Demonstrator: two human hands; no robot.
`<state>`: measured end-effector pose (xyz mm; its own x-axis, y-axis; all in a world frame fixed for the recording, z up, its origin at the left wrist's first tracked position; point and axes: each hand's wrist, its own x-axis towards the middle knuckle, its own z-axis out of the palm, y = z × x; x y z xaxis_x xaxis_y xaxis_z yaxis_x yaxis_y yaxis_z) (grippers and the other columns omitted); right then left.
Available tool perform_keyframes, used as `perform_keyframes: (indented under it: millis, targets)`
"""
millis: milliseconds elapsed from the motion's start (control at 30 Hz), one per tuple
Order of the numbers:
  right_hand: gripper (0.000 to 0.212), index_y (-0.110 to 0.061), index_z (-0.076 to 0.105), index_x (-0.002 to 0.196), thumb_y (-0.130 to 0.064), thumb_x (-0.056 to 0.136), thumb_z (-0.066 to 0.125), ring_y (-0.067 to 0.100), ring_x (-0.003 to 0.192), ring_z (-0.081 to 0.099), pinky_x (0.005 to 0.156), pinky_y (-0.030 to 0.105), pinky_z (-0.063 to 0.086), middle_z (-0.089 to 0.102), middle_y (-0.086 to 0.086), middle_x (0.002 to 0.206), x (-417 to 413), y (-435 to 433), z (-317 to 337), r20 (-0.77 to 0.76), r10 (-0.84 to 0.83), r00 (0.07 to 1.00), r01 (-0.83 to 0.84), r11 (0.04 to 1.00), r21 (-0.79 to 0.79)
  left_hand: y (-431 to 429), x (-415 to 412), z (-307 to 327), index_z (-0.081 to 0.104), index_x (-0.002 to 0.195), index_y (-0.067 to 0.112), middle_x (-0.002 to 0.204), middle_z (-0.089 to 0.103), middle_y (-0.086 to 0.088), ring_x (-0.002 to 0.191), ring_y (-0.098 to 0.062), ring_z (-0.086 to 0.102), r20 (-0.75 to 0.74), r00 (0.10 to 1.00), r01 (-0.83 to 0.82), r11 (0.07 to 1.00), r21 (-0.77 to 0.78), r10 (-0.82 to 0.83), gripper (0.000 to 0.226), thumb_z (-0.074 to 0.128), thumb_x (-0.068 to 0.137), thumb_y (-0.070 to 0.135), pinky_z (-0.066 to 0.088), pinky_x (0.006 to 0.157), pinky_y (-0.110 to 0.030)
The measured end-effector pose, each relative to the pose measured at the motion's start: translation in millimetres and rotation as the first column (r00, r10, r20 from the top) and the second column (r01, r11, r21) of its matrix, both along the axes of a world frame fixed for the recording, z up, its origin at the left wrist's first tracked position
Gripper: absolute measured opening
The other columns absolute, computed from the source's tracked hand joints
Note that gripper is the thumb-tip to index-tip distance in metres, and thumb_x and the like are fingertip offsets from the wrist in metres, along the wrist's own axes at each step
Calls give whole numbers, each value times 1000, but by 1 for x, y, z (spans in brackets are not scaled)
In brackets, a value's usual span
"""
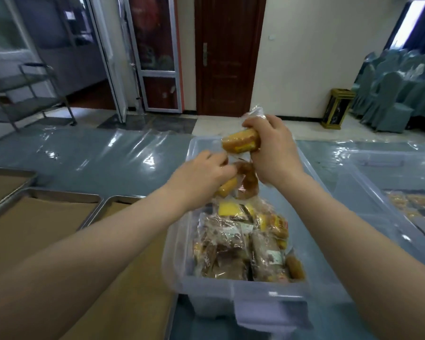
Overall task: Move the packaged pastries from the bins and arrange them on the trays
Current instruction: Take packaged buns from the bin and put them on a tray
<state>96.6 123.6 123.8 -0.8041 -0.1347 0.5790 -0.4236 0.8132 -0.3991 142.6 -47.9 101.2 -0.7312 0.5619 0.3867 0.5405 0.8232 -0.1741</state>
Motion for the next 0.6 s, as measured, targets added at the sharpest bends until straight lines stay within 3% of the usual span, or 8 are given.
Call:
perform_keyframes:
  millis: [267, 467, 600]
  targets:
    - [57, -38, 50, 122, -4, 77, 60, 29, 118, 44, 95, 40, 43, 42, 4, 137, 60, -133, 52, -98, 158, 983, -167, 982, -92, -134, 66, 40, 62, 114, 13, 117, 57, -12, 103, -32, 51, -162, 984, -69, 996, 65, 78, 28, 59, 87, 6, 50, 79, -44]
    - [60, -44, 48, 117, -2, 75, 58, 25, 114, 47, 90, 33, 39, 44, -1, 133, 120, -280, 49, -112, 292, 950, -303, 947, -104, -269, 160, 38, 66, 102, 6, 98, 63, -17, 88, -39, 58, -194, 964, -163, 979, 123, 185, 32, 70, 72, -6, 54, 55, -45]
    - [60, -38, 51, 120, 0, 74, 56, 24, 114, 46, 92, 33, 38, 46, -1, 130, 158, -383, 23, -71, 395, 916, -401, 908, -125, -363, 216, 12, 67, 100, 8, 101, 62, -15, 89, -37, 57, -143, 936, -304, 943, 135, 322, 27, 67, 75, -4, 54, 56, -46]
